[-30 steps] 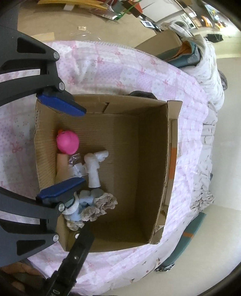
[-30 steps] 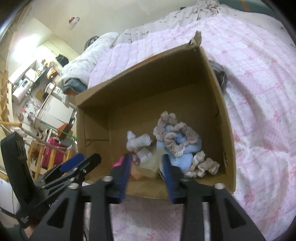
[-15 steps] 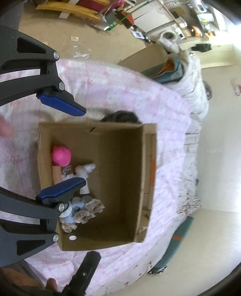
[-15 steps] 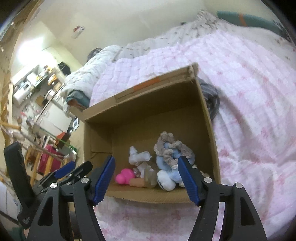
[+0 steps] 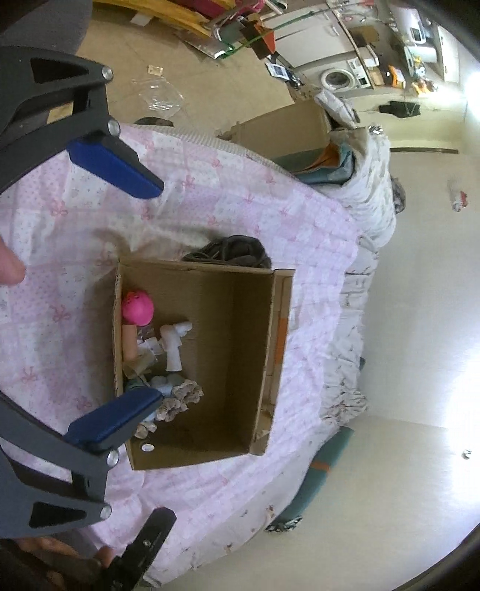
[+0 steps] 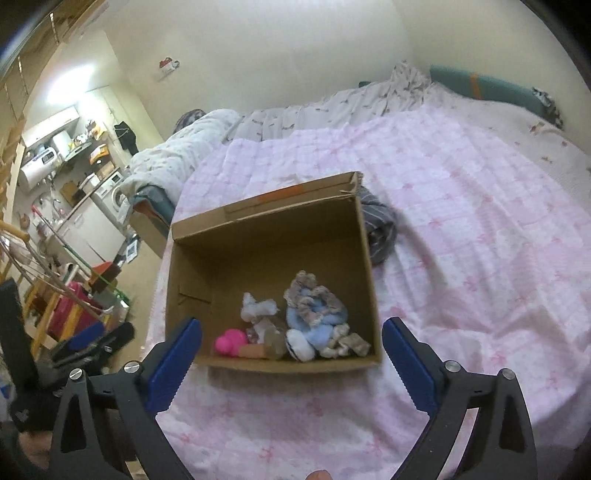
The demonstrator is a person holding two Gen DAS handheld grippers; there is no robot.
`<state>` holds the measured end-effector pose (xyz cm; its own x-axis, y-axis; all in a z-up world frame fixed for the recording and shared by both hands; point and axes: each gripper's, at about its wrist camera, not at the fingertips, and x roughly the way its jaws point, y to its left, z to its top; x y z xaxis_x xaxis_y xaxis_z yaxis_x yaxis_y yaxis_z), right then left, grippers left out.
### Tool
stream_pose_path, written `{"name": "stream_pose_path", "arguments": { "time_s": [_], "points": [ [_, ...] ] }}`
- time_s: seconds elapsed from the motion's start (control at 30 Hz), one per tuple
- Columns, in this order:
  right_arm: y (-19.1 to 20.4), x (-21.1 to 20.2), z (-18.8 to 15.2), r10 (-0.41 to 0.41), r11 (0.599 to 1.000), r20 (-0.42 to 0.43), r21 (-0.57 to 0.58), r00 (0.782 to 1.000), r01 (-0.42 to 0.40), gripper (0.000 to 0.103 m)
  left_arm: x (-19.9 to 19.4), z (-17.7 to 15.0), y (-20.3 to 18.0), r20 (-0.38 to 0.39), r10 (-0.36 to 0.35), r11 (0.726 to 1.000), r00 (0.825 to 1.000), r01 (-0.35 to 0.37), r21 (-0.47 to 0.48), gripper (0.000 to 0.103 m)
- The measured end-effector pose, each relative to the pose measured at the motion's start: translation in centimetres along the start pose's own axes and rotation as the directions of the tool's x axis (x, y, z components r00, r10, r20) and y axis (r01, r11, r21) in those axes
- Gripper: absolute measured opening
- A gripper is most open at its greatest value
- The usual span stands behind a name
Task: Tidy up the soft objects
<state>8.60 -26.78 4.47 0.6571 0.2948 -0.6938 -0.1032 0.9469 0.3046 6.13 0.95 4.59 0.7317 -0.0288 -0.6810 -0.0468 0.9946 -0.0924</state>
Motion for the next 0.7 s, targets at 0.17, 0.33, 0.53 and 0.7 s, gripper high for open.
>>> {"name": "stream_pose_path", "arguments": {
  "time_s": [0.17,0.33,0.53,0.7],
  "points": [
    [0.7,-0.9,-1.5,-0.017,1.0,0.073,-0.022,0.997,0.018,0.103,-0.8,-1.4,0.2,-0.004,0.028,1.0,1.0,-0.028,0.011,0.103],
    [2.3,-0.4,-2.9,-0.079,0.99,0.112,-0.11,0.991,0.091,0.103,-0.8,-2.5,0.8,-0.012,0.046,0.999,0.999,-0.046,-0.02,0.103],
    [2.9,0.5,-3.7,-0.107,0.983,0.09,-0.138,0.99,0.119,0.103,-0.2,-2.9,0.5,-0.024,0.057,0.998,0.998,-0.057,-0.015,0.103],
    [2.8,0.5,-3.9,-0.109,0.984,0.083,-0.136,0.991,0.119,0.103,-0.2,-2.7,0.4,-0.01,0.04,0.999,0.999,-0.041,-0.019,0.103]
  ]
}}
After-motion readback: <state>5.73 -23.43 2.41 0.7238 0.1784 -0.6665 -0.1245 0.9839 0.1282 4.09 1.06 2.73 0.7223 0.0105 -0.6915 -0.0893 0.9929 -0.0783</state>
